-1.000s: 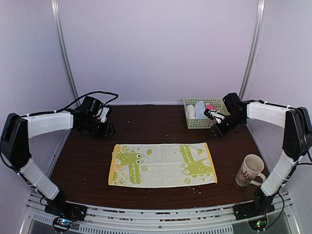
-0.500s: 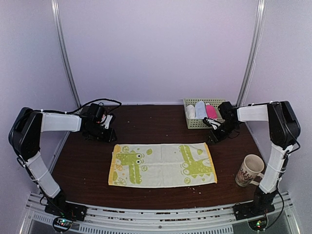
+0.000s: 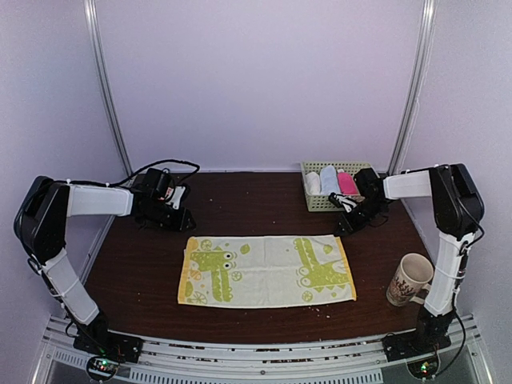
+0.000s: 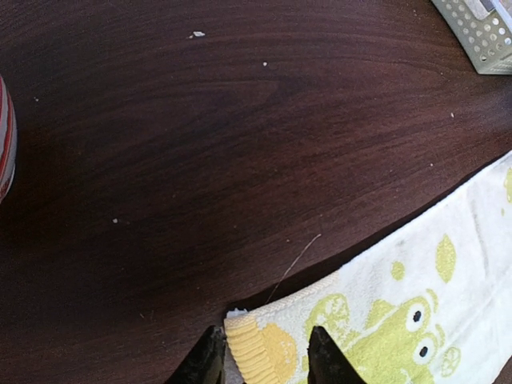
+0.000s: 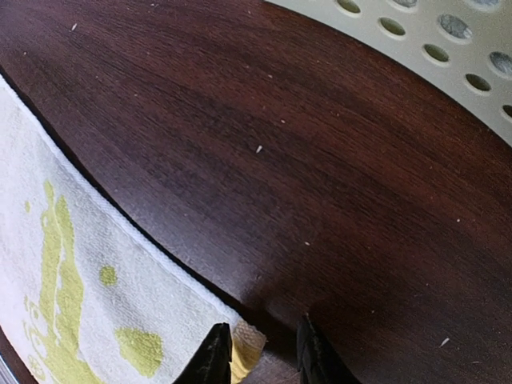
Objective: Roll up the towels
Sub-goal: Pick up the towel from the center of the board.
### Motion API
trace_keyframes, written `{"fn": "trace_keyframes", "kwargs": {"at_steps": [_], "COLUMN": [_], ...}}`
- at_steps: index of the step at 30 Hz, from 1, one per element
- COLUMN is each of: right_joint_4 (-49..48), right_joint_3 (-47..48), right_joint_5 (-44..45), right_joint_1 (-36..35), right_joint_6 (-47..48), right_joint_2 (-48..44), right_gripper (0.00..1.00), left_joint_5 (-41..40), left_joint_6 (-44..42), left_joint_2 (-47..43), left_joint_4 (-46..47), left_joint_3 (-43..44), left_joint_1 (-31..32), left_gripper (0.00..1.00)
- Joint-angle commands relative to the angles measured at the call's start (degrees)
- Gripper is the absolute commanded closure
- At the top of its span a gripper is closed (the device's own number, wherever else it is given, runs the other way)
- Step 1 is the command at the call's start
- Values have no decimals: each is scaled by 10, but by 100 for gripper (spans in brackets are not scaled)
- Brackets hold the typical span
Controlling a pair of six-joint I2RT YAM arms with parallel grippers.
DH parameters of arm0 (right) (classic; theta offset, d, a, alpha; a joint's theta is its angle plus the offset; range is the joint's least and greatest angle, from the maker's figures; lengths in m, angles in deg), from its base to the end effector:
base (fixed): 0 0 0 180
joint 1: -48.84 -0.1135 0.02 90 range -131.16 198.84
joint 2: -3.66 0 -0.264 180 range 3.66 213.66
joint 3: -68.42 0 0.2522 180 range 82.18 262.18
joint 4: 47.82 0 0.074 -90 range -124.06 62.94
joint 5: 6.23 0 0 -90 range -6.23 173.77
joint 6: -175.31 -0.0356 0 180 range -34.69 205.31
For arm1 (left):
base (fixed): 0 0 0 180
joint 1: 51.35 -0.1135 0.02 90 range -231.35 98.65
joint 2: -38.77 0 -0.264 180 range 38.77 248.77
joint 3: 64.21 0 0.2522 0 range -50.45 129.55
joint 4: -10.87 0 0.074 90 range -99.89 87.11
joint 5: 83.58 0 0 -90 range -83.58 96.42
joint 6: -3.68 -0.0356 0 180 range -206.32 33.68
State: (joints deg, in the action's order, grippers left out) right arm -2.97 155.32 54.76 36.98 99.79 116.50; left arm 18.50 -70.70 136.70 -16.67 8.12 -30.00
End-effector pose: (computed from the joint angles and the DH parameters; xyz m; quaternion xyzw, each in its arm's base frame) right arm 0.3721 0.0958 0.1472 -0.2582 0.9199 0.2432 0.1671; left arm 0.3225 -0.1340 0.1789 0.0804 0.9406 -0.1944 0.2665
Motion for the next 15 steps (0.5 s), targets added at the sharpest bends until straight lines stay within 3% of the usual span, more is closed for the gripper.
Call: {"fn": "trace_keyframes", "kwargs": {"at_steps": [1,9,15], "right_joint_4": [17,6,-12], "right_joint_3": [15,23,23], "right_joint_5": [-36,-19,-15], "right_joint_1": [-1,2,8], "right_joint_6": [2,-7,0], "right_joint_2": [16,9,-31], "right_gripper": [73,96,100], "left_joint_5": [14,5,49], "left_joint_6": [6,37,62], "left_joint_2": [-5,4,4], "left_joint_4": [28,33,71], "left_joint_3": [-5,-14,-39], "left_joint_1": [-7,-16,-27], "left_gripper": [62,62,61]}}
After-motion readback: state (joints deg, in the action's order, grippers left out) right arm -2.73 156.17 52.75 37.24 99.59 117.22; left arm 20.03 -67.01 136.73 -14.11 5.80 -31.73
